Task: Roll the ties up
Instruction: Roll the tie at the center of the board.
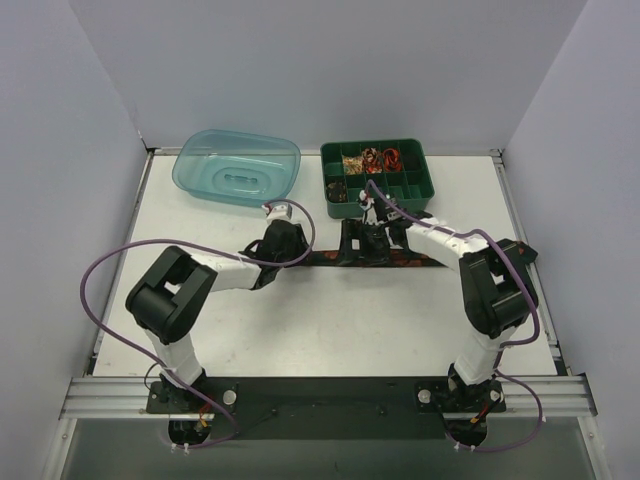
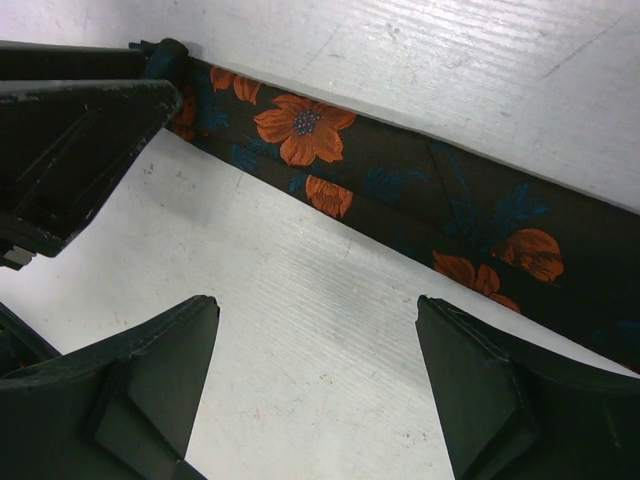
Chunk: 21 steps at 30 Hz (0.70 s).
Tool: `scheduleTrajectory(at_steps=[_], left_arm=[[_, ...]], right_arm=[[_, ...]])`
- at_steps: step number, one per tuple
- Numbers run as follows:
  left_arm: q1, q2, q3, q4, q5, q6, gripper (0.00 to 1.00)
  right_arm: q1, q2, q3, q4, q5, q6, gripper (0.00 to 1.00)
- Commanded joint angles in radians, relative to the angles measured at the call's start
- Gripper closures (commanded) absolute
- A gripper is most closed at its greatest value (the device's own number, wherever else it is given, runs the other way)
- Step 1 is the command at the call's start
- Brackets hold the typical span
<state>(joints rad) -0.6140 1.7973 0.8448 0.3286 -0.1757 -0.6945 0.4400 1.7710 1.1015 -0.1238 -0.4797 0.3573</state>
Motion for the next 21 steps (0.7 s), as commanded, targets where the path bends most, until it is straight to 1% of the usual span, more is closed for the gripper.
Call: scheduleTrajectory(at_steps=[1,6,11,21], left_arm=[[0.002,-0.061,-0.017,-0.186,-0.013,0.026,0.47],[0.005,-0.108,-0.009,-0.217,-0.022,0.036,0.46],[0.013,-0.157,-0.041,-0.188,-0.016,0.035,0.45],[0.037,-0.306,-0.099,-0.14,-0.014,0.052,0.43]], right_arm=[[0.022,-0.004,0.05,-0.02,-0.014,-0.012,0.17],[0.039,0.008,0.087,-0.031,-0.016,-0.011,0.18],[0.051,0.025,0.121,-0.046,-0.016,-0.008,0.17],[0.082,0.056,0.187,-0.065,-0.017,-0.009,0.18]])
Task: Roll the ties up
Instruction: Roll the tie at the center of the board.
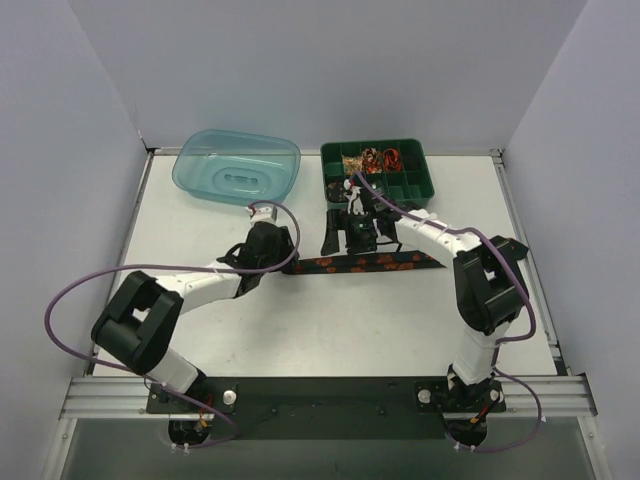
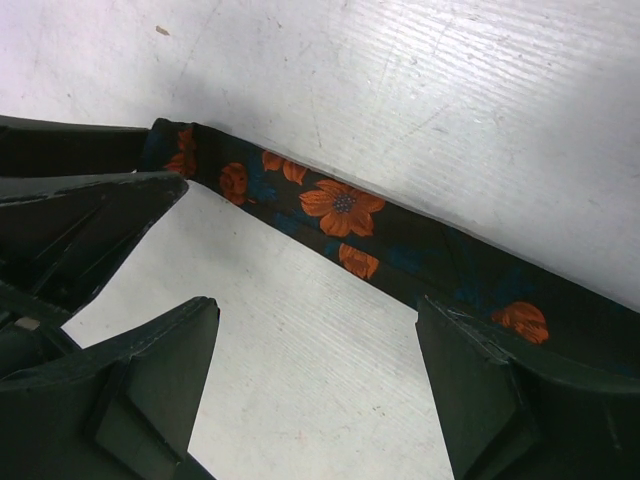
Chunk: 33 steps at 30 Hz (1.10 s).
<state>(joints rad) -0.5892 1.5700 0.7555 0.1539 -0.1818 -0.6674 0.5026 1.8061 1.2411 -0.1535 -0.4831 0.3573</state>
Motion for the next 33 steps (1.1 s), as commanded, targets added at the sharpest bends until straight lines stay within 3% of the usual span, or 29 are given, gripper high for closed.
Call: scheduleTrajectory(at_steps=[1,3,19,27,33], left_arm=[[0.014,-0.091,-0.015,0.027,-0.011,0.028,0.43],[0.026,-0.113,-0.016,0.018,-0.018,0.029,0.39],[0.164,-0.189,-0.125,-0.017,0.031,-0.018,0.38],[0.198,-0.13,-0.208,0.188,0.166,-0.055,0.37],[0.198,-0.045,-0.214,0.294,0.182,-0.069,0.37]], right_arm=[[0.027,0.025,0.055,-0.038,-0.014,-0.009,0.18],[0.036,0.038,0.076,-0.044,-0.012,-0.009,0.18],[0.114,0.101,0.185,-0.07,-0.002,-0.011,0.2],[0.116,0.107,0.181,-0.07,-0.003,-0.011,0.21],[0.114,0.107,0.178,-0.07,-0.003,-0.011,0.21]])
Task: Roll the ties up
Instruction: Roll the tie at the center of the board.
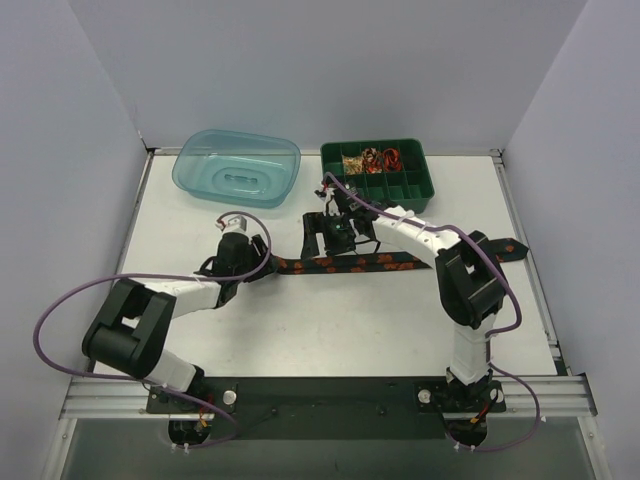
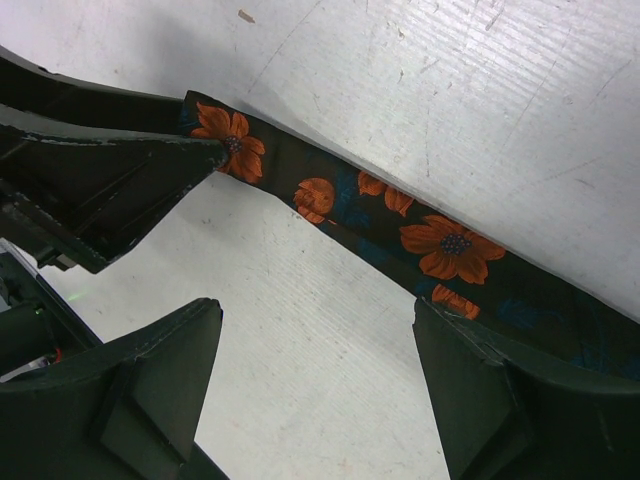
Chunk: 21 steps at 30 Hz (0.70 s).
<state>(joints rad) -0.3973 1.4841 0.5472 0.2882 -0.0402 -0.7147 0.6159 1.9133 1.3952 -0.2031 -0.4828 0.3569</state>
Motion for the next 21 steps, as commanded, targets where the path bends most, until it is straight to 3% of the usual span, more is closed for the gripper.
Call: scheduleTrajectory(at_steps=[1,5,7,10,11,14,16,21], left_arm=[[0.005,0.05,-0.009,0.178,0.065,-0.025,0.37],[0.005,0.085,-0.027,0.25,0.069,-0.046,0.45],[0.006,0.088,-0.032,0.269,0.063,-0.049,0.57],[0.005,0.093,-0.027,0.269,0.057,-0.035,0.81],[0.005,0.094,-0.026,0.269,0.059,-0.032,0.88],[0.005,0.094,-0.007,0.241,0.059,-0.016,1.0],[0.005,0.091,0.014,0.203,0.054,0.001,1.0],[0.002,0.091,0.062,0.092,0.048,0.057,1.0]], right_arm=[[0.001,0.001,0.024,-0.021,-0.005,-0.01,0.21],[0.002,0.012,0.021,-0.016,-0.014,-0.007,0.21],[0.002,0.018,0.018,-0.001,-0.029,-0.001,0.26],[0.007,0.03,0.008,0.039,-0.054,0.023,0.42],[0.01,0.033,0.007,0.065,-0.065,0.03,0.56],[0.021,0.058,0.01,0.112,-0.1,0.06,0.78],[0.025,0.078,0.022,0.133,-0.12,0.092,0.9],[0.033,0.101,0.041,0.182,-0.157,0.125,1.0]])
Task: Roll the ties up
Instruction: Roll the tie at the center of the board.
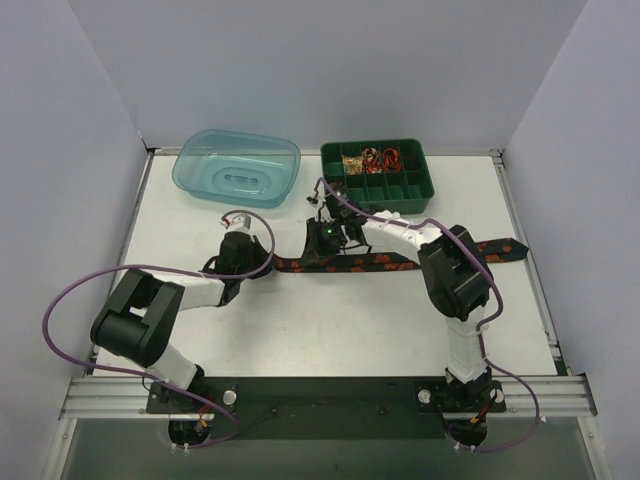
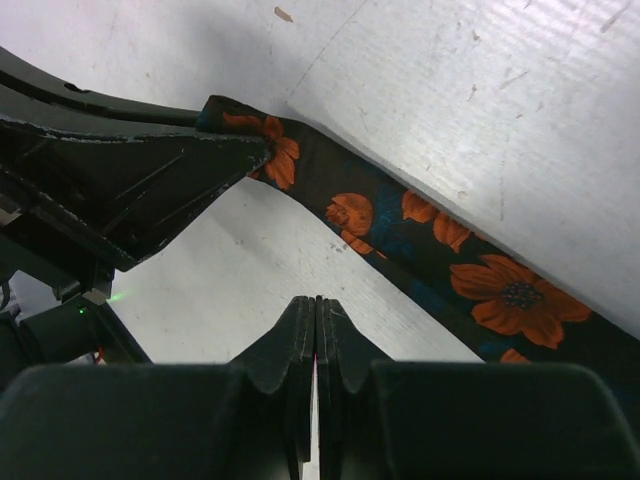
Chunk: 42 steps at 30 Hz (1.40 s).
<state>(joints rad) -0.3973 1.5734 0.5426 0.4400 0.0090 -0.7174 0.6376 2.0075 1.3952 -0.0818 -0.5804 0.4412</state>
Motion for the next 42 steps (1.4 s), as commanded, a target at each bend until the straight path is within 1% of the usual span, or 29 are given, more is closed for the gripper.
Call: scheduleTrajectory(at_steps=[1,6,10,16,19,23,25,28,34,42], left_arm=[[0.0,0.004,0.082,-0.075,-0.027,0.065,1.0],[-0.017,0.011,0.125,-0.175,-0.055,0.101,1.0],[-0.02,0.008,0.134,-0.211,-0.076,0.102,1.0],[-0.026,0.001,0.161,-0.288,-0.113,0.118,1.0],[-0.031,-0.01,0.169,-0.317,-0.132,0.131,1.0],[-0.032,-0.024,0.177,-0.339,-0.141,0.144,1.0],[-0.034,-0.029,0.18,-0.351,-0.145,0.15,1.0],[-0.035,-0.036,0.187,-0.365,-0.15,0.156,1.0],[-0.044,-0.055,0.211,-0.397,-0.161,0.161,1.0],[-0.049,-0.076,0.226,-0.422,-0.167,0.161,1.0]], right_arm=[[0.013,0.011,0.042,0.066,-0.064,0.05,1.0],[0.013,0.026,0.05,0.074,-0.078,0.073,1.0],[0.013,0.037,0.022,0.178,-0.101,0.109,1.0],[0.013,0.059,0.011,0.205,-0.102,0.133,1.0],[0.013,0.06,-0.013,0.252,-0.101,0.159,1.0],[0.016,0.085,0.013,0.232,-0.064,0.175,1.0],[0.025,0.106,0.045,0.154,-0.035,0.154,1.0],[0.039,0.125,0.091,0.114,-0.001,0.134,1.0],[0.06,0.169,0.134,0.103,0.036,0.128,1.0],[0.089,0.249,0.211,0.096,0.028,0.136,1.0]])
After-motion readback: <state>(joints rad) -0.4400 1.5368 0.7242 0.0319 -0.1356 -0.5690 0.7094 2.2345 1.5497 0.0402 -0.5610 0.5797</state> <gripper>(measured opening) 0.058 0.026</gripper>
